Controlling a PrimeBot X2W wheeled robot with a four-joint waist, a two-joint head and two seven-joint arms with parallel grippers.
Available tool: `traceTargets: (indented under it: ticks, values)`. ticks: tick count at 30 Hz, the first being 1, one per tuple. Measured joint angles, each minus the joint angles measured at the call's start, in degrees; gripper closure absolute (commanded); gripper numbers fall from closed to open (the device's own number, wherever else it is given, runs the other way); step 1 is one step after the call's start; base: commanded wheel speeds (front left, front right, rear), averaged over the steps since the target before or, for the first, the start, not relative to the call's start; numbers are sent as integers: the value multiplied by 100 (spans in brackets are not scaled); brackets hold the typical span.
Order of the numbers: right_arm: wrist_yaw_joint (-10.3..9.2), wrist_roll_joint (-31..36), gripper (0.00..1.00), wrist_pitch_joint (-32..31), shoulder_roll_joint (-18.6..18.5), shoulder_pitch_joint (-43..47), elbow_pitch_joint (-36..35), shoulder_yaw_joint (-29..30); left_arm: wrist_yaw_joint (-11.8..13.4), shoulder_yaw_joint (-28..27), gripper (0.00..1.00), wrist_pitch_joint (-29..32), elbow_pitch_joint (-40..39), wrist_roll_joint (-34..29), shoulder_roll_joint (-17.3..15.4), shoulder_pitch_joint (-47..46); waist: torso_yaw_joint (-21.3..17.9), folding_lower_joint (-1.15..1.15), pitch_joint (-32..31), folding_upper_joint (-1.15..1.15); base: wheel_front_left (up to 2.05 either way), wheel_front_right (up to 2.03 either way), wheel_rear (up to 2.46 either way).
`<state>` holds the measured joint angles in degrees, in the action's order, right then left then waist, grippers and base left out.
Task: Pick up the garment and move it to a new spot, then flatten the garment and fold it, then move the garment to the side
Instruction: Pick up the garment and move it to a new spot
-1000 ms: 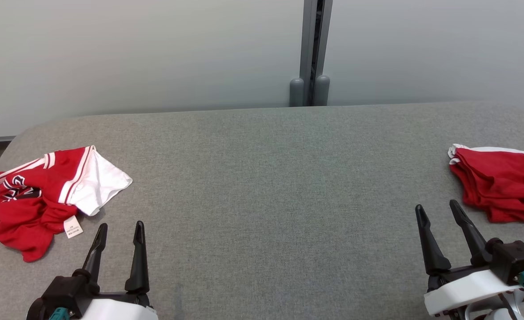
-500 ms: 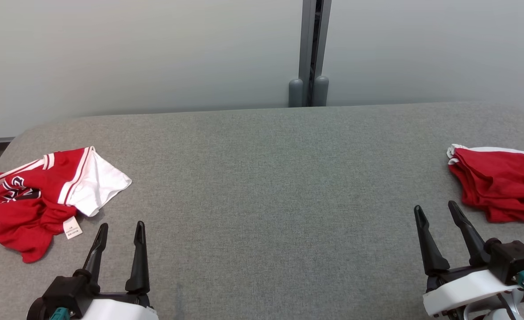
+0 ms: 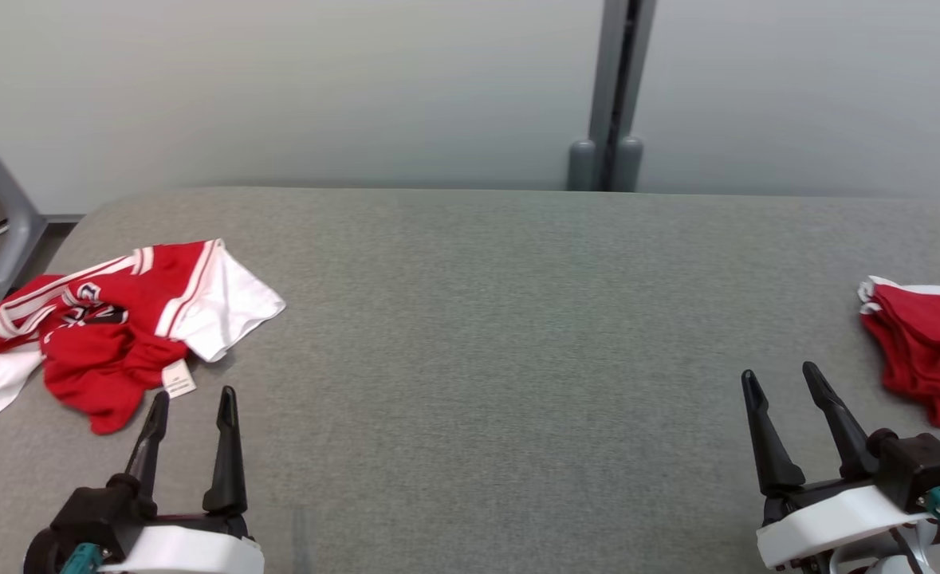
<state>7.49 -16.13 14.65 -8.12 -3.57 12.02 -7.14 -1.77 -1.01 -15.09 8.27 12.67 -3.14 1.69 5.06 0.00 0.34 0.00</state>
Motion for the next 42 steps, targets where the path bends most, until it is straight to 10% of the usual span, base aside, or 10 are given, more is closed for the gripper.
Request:
traceTargets:
  ticks: [25, 42]
  values:
    - [0, -154, 0, 2, 69, -216, 202, -509, 5, -201, 0, -1, 213, -3, -48, -94, 1935, 0, -38, 0, 0, 0, 0]
    - [0, -115, 0, 18, -74, -578, 111, -548, -119, -300, 0, 1068, 363, 377, -435, -1129, 1788, 0, 287, 0, 0, 0, 0]
